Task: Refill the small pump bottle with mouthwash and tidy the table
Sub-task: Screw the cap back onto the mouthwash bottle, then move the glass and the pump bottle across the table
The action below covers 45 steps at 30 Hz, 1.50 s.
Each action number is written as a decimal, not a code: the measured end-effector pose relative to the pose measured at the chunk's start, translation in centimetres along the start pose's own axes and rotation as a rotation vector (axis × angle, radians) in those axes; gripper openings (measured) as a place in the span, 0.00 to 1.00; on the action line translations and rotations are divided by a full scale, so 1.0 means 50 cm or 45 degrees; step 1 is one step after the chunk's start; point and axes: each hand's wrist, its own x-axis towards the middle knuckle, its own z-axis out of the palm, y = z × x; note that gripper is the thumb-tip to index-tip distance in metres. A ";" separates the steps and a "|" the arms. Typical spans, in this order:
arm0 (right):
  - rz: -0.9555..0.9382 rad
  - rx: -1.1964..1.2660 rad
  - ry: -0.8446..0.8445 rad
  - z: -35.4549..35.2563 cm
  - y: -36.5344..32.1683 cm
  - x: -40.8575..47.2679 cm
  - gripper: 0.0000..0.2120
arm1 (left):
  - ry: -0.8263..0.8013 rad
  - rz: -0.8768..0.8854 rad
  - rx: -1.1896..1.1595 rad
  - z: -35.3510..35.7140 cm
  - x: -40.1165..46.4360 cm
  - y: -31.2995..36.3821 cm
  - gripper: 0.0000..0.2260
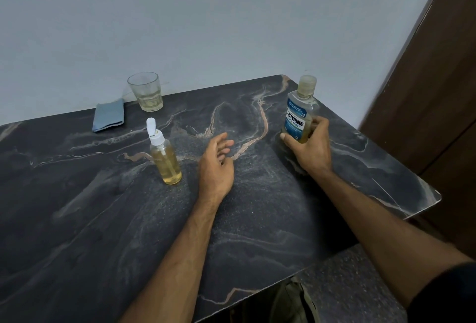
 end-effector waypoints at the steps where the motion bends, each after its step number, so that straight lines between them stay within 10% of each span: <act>1: 0.012 -0.011 0.016 -0.003 -0.001 -0.007 0.36 | -0.004 0.006 0.001 -0.001 -0.002 0.002 0.26; 8: 0.003 0.002 0.174 -0.019 -0.026 -0.091 0.26 | -0.030 0.028 -0.014 -0.021 -0.037 0.027 0.20; 16: -0.285 0.075 -0.159 0.070 -0.105 -0.179 0.15 | 0.329 0.126 0.049 -0.128 -0.105 0.020 0.06; 25: -0.323 0.293 -0.495 0.200 -0.207 -0.202 0.18 | 0.678 0.119 0.142 -0.216 -0.063 0.012 0.23; 45: -0.584 0.261 -0.909 0.254 -0.293 -0.180 0.44 | -0.077 0.011 -0.061 -0.282 0.001 -0.036 0.16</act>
